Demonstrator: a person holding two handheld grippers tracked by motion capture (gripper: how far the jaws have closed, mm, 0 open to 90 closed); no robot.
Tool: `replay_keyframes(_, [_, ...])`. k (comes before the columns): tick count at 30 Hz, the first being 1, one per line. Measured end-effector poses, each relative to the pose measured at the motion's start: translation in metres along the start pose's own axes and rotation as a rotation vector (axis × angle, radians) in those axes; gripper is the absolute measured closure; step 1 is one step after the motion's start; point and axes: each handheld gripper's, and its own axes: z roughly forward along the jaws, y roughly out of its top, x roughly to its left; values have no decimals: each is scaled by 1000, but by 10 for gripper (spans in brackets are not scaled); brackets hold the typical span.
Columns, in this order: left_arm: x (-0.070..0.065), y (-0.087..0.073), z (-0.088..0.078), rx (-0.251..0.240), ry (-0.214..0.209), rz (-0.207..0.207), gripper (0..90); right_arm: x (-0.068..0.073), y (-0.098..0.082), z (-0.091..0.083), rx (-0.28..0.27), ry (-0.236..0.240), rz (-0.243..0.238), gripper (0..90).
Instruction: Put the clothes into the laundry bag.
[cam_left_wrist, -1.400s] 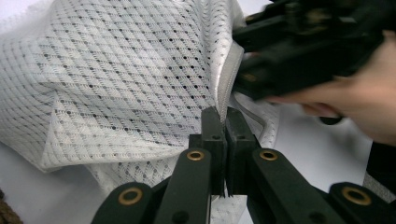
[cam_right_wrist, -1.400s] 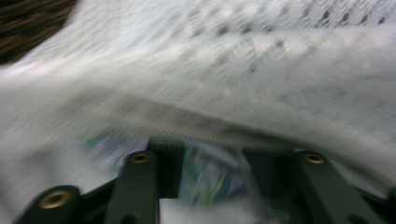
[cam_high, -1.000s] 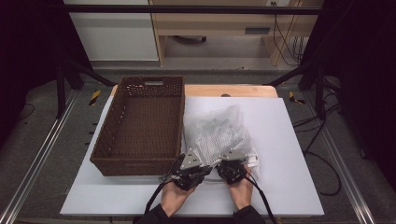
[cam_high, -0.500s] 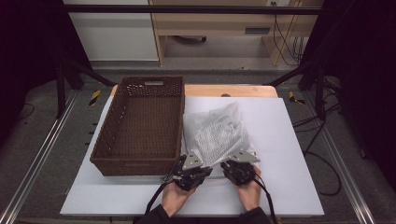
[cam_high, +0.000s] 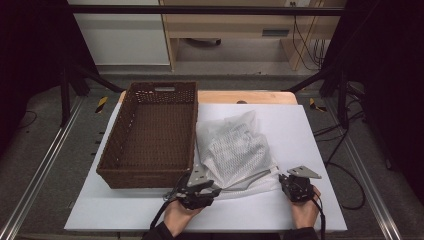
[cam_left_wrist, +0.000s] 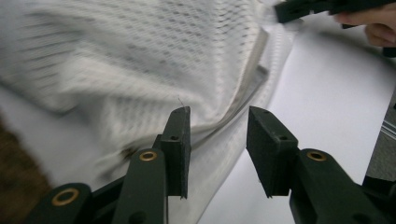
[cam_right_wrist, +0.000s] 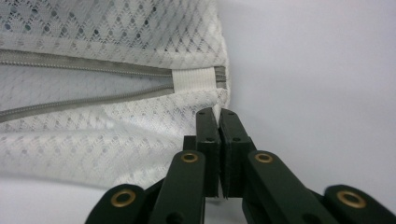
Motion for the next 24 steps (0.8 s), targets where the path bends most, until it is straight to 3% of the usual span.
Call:
replay_keyframes(2, [2,-7,-7,1,31,-5,575,-2,-5,-9,14,27,14,895])
replay_keyframes(5, [4,-21,-8,-12,46,-26,566,0,-20,-25,9,54,19,873])
replay_keyframes(8, [5,-31,2,21,57,-41,566,0,-21,-32,-6,56,1,706])
replay_keyframes(10, [5,-34,7,37,76,-42,568,-2,-15,-31,-65,69,5,561])
replay_keyframes(12, [6,-36,9,37,98,-45,570,-3,-9,-24,-84,64,5,542])
replay_keyframes(14, [8,-38,11,43,106,-57,582,-5,-5,-13,-79,83,21,565])
replay_keyframes(17, [9,-42,13,40,129,-39,642,-3,-4,0,-25,95,34,623])
replay_keyframes(20, [7,-41,13,49,163,-26,733,0,-4,-1,-24,67,-1,748])
replay_keyframes(22, [10,-41,13,45,144,-35,844,0,-6,-3,-18,59,-7,835])
replay_keyframes(24, [12,-42,13,38,132,-40,877,-2,-7,-6,-15,70,-9,866])
